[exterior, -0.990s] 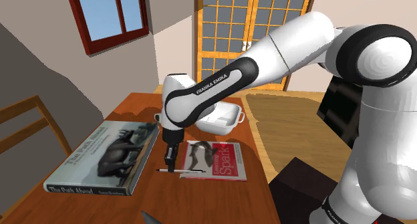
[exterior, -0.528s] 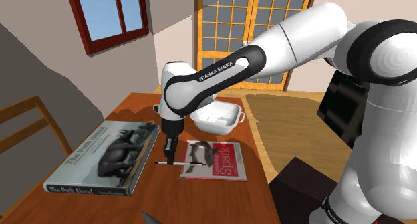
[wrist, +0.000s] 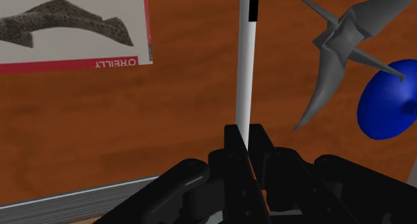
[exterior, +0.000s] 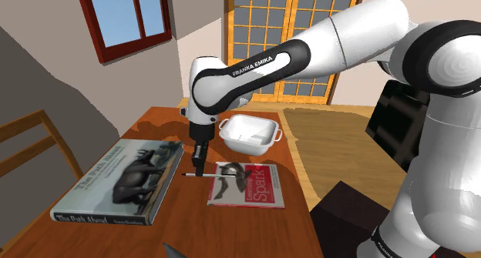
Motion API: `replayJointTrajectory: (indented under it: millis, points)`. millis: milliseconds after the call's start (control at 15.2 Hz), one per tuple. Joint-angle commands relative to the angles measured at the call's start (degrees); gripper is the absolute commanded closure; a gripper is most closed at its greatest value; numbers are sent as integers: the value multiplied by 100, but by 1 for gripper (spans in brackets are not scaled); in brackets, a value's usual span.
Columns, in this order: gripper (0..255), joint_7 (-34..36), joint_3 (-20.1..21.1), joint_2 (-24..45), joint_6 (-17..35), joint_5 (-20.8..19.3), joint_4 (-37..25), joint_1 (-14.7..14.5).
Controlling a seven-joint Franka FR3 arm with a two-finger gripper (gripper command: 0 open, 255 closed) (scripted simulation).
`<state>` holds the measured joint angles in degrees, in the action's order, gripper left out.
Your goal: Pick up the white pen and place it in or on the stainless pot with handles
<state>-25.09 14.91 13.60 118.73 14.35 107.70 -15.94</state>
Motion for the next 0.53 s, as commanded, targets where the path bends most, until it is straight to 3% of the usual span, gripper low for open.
replayJointTrajectory:
  millis: [0, 462]
  points:
    - [255, -232, -91, -41, -108, 12, -3, 154]
    - [255, -998, -438, 192, -538, -55, -450, 677]
